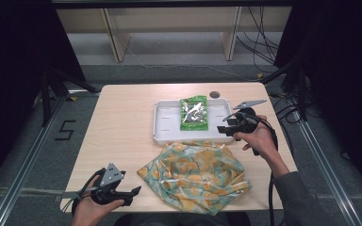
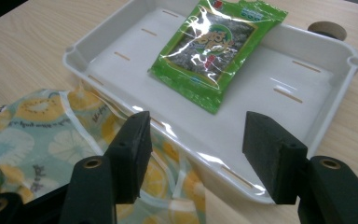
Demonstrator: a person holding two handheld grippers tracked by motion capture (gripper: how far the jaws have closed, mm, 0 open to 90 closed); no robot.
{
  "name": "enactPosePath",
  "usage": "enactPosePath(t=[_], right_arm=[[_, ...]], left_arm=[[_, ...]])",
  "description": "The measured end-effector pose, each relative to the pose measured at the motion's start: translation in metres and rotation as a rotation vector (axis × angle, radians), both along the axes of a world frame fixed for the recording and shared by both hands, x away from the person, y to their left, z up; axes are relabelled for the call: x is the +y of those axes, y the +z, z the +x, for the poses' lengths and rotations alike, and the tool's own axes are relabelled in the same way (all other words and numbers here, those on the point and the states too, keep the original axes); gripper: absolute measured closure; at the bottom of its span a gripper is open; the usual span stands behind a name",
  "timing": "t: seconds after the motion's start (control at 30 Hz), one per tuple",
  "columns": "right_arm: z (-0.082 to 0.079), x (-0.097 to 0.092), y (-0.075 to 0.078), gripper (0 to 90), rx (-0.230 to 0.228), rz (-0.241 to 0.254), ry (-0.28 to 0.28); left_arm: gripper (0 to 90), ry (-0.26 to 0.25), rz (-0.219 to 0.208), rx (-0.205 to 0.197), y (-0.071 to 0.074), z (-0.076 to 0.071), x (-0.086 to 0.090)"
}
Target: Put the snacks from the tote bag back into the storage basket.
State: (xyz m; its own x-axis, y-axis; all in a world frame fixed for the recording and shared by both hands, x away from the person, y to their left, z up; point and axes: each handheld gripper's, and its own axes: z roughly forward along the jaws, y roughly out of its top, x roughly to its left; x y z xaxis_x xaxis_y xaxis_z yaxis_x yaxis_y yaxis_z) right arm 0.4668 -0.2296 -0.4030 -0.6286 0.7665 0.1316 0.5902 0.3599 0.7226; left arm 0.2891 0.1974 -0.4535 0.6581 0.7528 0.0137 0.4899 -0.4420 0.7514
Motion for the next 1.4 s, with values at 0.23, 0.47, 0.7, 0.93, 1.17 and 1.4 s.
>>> enactPosePath(t=[0.23,0.47,0.7,0.93,1.17,1.4], right_arm=[[-0.016,-0.010,-0.002,42.4,-0.007,0.035,-0.020],[-0.031,-0.024,-0.004,41.9,0.011,0.019,-0.017],[-0.050,-0.040,-0.011,41.5,-0.015,0.018,-0.063],[-0.063,-0.051,-0.015,40.9,-0.037,-0.043,-0.061],[-0.077,-0.060,-0.023,40.7,-0.039,-0.059,-0.073],[-0.085,-0.062,-0.027,40.3,-0.024,-0.077,-0.066]], left_arm=[[23.5,-0.003,0.009,0.002,0.000,0.000,0.001],[23.5,0.000,0.001,-0.001,0.000,0.000,0.000],[23.6,0.003,0.001,-0.005,0.000,0.000,0.000],[23.5,0.004,-0.002,-0.007,0.000,0.000,0.000],[23.5,-0.002,0.012,0.001,0.000,0.000,0.001],[23.5,-0.001,0.012,0.000,0.000,0.000,0.001]])
